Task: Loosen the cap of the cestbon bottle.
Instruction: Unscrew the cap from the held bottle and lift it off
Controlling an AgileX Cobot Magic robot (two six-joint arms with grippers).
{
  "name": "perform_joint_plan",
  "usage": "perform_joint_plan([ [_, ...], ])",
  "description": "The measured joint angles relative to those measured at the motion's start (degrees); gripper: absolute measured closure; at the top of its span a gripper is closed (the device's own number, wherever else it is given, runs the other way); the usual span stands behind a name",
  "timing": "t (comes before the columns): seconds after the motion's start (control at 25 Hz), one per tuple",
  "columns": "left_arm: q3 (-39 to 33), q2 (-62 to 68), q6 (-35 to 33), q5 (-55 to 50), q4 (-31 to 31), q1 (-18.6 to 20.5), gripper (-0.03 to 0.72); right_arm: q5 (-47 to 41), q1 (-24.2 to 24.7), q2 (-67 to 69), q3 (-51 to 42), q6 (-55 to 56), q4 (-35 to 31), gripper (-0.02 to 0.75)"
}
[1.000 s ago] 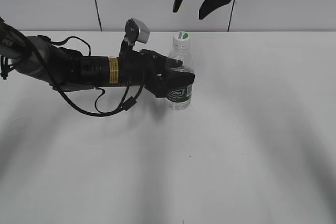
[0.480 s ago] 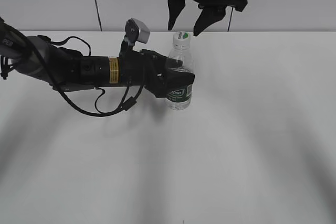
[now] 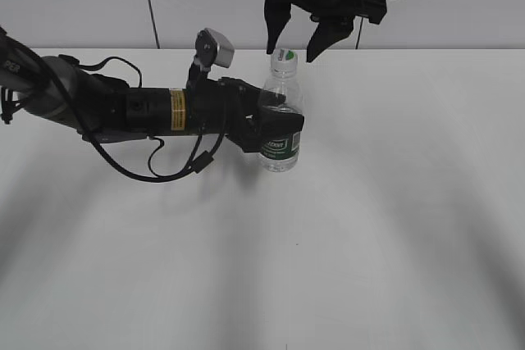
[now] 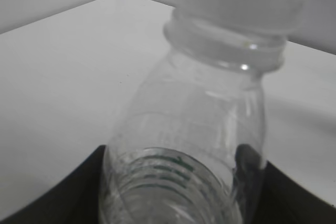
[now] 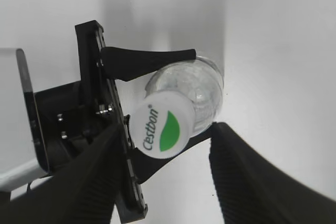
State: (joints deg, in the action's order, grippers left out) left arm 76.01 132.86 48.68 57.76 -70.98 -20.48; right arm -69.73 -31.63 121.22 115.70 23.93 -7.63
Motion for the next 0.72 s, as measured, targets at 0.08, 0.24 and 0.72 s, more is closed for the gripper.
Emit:
perform_joint_plan([
  [0.08,0.0,0.0,0.0,0.0,0.0,0.0,0.266,0.0,0.0,0.0,0.0,0.0,-0.3,0.325],
  [0.24,0.0,0.0,0.0,0.0,0.0,0.0,0.266,0.0,0.0,0.3,0.0,0.0,-0.3,0.325],
  [0.72,0.0,0.0,0.0,0.0,0.0,0.0,0.266,0.0,-1.0,1.7,0.0,0.0,0.3,0.325],
])
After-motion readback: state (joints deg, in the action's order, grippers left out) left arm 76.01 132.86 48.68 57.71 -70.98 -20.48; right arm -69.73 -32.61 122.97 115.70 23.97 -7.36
